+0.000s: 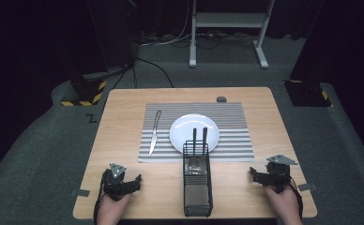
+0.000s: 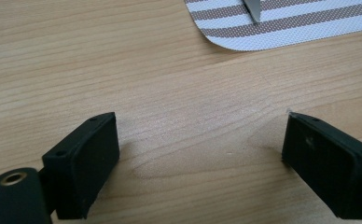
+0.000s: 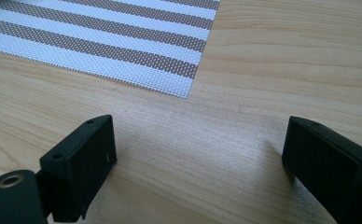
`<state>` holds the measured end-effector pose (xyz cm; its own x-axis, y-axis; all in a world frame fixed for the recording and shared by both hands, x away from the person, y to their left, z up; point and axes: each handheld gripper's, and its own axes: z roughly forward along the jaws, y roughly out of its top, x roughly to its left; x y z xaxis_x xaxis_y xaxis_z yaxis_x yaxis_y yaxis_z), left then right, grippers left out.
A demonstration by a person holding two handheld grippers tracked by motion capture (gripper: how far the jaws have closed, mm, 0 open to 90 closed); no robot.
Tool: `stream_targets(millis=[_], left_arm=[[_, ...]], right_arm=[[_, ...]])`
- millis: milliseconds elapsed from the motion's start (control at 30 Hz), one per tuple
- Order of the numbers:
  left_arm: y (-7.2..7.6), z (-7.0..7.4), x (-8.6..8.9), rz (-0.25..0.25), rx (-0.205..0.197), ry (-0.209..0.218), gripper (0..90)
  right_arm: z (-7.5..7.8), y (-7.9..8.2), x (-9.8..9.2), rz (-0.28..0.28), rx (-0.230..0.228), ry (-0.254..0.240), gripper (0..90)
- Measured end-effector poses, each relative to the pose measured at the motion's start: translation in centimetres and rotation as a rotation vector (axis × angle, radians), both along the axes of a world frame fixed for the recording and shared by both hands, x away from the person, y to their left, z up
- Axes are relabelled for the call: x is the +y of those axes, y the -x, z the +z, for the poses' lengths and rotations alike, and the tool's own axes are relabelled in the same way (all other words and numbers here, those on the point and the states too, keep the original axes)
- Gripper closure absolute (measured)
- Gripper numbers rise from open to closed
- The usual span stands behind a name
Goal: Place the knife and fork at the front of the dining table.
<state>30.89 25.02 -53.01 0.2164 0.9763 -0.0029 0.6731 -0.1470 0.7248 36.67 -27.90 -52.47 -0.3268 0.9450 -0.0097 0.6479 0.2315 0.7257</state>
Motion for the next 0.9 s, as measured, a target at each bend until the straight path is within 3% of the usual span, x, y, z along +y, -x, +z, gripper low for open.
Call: stream_targets(millis=[100,167,233,400,500,633,900], left_arm=[[-0.2,-0.1,-0.2,-0.016,0.015,0.0,2.9],[-0.3,-0.1,-0.3,-0.022,0.022,-0.005,0.9],[-0.3,-0.1,-0.3,-0.023,0.022,-0.007,0.3],[-0.3,-0.1,-0.3,-0.022,0.022,-0.007,0.3],[-0.3,-0.1,-0.3,-0.02,0.022,-0.007,0.3],[-0.3,-0.1,-0.3,-0.019,0.023,-0.007,0.3],[-0.3,-0.1,-0.3,-0.024,0.025,-0.01,0.2]], right_arm=[[0.1,0.2,-0.1,0.011,-0.011,-0.001,13.0],[0.3,0.5,-0.1,0.003,-0.042,-0.007,12.7],[0.8,0.9,-0.2,0.001,-0.092,-0.03,12.3],[2.8,2.1,0.9,0.046,-0.275,-0.06,11.4],[3.6,2.5,2.0,0.078,-0.335,-0.054,11.4],[4.7,2.9,3.3,0.115,-0.381,-0.068,11.3],[6.9,3.2,5.3,0.109,-0.439,-0.113,10.7]])
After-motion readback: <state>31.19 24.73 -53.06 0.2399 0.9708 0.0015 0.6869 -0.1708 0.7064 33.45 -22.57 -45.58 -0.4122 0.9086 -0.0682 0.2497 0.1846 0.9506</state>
